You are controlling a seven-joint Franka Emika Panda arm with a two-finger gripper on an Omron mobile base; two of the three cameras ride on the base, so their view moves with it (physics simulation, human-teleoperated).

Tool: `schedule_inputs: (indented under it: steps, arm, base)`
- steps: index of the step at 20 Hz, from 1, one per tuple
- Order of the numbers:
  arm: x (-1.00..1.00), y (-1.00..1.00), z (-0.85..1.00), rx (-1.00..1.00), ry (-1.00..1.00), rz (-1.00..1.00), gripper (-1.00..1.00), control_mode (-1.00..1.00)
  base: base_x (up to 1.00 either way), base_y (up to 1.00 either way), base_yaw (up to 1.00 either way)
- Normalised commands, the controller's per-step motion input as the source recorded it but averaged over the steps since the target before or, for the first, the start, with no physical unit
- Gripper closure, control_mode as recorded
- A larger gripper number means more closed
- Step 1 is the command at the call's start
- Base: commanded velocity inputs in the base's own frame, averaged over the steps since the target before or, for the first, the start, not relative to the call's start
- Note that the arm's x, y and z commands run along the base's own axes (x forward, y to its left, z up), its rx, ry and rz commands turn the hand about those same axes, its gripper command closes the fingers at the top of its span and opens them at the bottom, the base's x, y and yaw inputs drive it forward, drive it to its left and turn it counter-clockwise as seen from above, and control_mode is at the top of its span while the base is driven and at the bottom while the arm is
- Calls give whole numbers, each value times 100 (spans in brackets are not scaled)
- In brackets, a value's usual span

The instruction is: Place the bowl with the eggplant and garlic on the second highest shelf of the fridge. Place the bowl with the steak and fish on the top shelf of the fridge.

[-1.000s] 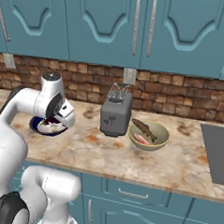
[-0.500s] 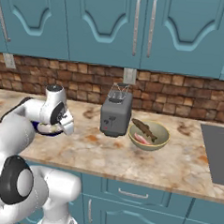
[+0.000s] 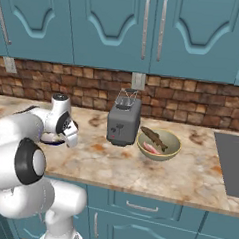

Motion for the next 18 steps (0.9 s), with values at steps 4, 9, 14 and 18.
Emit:
schedule_inputs:
  steps: [4,9,14,18]
  arm:
    - [33,17,-24,0,4,0,-100,-100]
    - [24,11,-33,0,4,-1,-100,-100]
    - [21,8,-29,0,0,-1,100,-100]
    - [1,3,-2,0,0,0,100,-100]
  base:
    - [0,0,0]
    - [0,0,0]
    - [0,0,0]
    - [0,0,0]
